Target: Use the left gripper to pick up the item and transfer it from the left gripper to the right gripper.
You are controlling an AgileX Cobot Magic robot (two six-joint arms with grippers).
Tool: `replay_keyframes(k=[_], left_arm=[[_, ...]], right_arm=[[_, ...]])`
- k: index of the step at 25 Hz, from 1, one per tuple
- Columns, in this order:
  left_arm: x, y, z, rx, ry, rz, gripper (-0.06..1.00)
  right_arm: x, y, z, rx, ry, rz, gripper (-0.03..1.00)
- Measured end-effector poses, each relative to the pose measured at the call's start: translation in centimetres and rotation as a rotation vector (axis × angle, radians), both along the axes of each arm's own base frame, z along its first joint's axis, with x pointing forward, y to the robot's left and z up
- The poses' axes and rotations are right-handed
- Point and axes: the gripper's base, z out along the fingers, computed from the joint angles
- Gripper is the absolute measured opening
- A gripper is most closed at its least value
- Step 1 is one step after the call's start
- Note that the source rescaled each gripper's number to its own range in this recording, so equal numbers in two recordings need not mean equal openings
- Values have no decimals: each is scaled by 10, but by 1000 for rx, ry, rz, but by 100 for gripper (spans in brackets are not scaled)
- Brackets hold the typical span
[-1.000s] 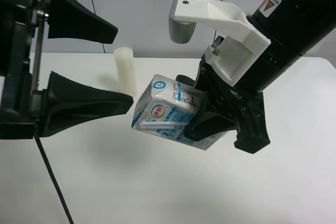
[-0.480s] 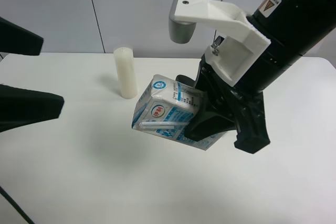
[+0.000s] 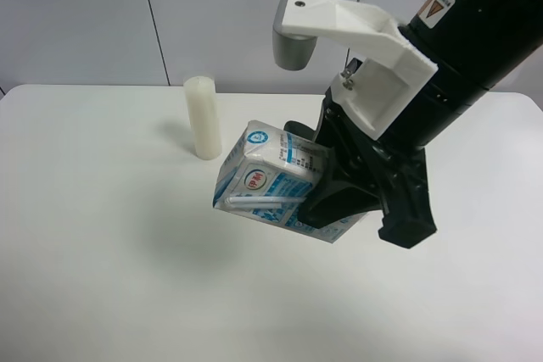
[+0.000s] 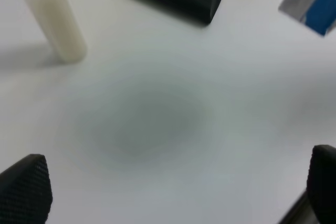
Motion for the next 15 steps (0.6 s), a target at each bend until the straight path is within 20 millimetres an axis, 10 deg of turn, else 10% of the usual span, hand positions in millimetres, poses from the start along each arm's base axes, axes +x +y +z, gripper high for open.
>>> replay_keyframes(k=[15], left_arm=[[-42,34,-20,-14,42,31,99]], right_arm=[[0,0,0,0,0,0,0]])
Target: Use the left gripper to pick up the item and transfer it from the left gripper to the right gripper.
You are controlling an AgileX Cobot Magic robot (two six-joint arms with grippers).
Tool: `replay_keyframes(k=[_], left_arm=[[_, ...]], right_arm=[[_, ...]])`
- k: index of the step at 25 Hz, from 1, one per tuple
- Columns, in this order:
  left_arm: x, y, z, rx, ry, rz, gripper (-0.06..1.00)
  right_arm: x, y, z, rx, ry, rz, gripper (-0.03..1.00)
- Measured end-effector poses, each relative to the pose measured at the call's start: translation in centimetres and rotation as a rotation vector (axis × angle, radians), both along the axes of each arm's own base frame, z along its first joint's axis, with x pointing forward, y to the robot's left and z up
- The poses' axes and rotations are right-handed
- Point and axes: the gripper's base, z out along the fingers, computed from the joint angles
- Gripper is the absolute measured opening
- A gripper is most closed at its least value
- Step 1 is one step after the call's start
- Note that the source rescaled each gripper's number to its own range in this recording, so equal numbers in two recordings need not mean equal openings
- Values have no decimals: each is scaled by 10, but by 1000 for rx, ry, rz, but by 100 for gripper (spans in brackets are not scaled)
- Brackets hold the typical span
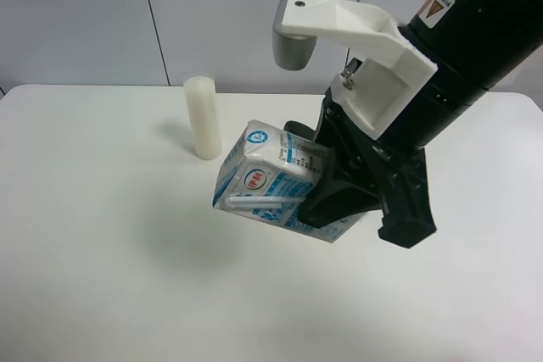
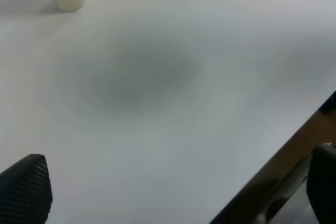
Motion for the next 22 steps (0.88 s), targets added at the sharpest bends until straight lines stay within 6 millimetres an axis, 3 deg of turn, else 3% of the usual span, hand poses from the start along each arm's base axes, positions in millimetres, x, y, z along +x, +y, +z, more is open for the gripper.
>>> replay_keyframes(k=[5,9,22], left_arm=[[-6,5,-36,9,17,3,99],[-11,9,-49,-39,-12,17,99],[-20,16,-52,-114,-70,29,99]], right_arm=[[0,0,0,0,0,0,0],[0,0,0,0,0,0,0],[2,1,1,15,-19,-12,0]])
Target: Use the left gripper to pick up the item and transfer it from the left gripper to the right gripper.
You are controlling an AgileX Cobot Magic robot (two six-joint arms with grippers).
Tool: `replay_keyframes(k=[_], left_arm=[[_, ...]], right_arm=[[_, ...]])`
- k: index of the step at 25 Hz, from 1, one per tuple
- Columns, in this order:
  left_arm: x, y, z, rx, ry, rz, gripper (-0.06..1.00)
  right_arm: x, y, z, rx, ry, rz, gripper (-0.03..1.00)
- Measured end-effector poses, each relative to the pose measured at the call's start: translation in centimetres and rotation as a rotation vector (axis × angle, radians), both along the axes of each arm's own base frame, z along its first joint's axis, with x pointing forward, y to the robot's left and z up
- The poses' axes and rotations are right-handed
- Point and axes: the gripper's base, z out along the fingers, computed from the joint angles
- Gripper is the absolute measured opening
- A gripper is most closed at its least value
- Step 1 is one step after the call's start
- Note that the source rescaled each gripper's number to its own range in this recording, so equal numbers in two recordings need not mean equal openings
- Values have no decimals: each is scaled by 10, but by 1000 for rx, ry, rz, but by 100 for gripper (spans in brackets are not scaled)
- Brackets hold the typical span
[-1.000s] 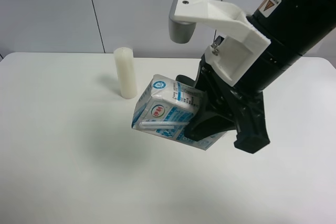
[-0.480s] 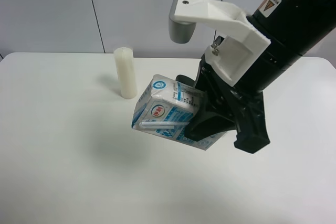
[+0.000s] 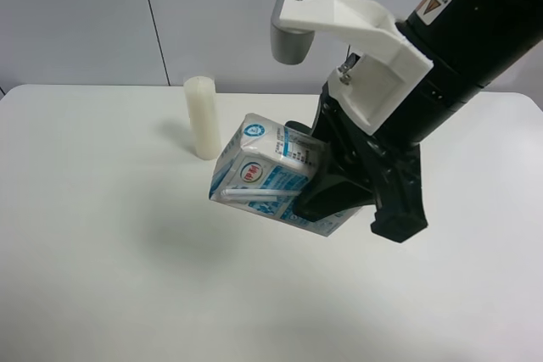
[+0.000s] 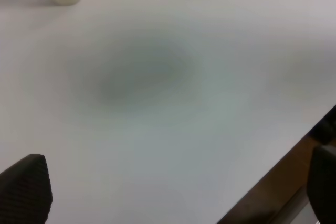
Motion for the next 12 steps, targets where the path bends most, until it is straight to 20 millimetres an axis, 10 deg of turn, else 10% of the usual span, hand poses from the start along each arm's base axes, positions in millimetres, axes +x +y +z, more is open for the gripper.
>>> replay_keyframes(k=[12], left_arm=[[0,0,0,-2,-2,0,99]], right_arm=[[0,0,0,0,-2,0,0]])
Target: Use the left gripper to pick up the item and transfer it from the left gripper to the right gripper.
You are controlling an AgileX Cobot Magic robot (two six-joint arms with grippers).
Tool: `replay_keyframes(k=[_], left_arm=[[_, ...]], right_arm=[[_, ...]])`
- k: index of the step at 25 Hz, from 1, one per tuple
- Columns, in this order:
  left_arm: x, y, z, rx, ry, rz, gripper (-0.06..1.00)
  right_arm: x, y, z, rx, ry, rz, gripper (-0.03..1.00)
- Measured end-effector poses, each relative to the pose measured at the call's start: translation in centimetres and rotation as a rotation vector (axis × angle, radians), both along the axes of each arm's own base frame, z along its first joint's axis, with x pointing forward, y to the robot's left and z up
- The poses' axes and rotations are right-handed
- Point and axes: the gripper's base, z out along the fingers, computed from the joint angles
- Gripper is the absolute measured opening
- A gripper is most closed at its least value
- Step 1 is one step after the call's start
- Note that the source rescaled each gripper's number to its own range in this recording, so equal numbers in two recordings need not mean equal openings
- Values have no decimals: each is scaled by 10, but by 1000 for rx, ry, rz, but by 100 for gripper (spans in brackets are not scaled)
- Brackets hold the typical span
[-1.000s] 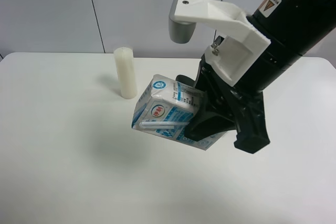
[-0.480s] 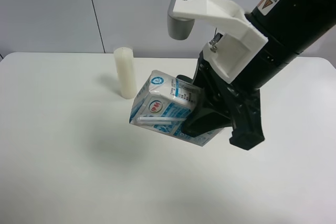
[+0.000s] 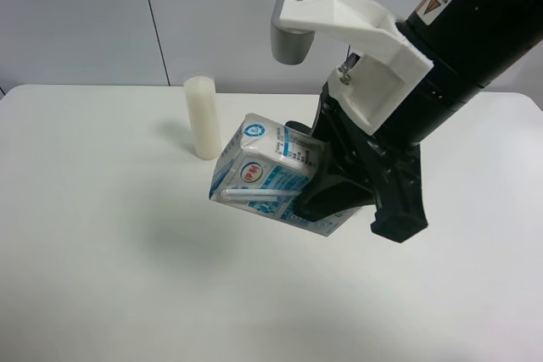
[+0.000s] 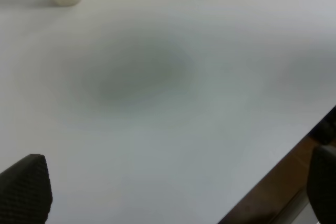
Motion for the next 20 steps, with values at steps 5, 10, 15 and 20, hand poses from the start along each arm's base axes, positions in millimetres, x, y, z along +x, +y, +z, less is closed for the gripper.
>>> replay_keyframes(k=[5,10,15,20], left_arm=[[0,0,0,0,0,28,99],[1,0,0,0,0,193,99],[2,0,0,0,-1,386,99],[-4,0,0,-18,-45,569,99]], right_arm=[[0,0,0,1,-2,-1,0],[0,0,0,0,-3,-1,0],[1,0,0,2,-5,-3,0],[3,1,1,23,3,-60,0]])
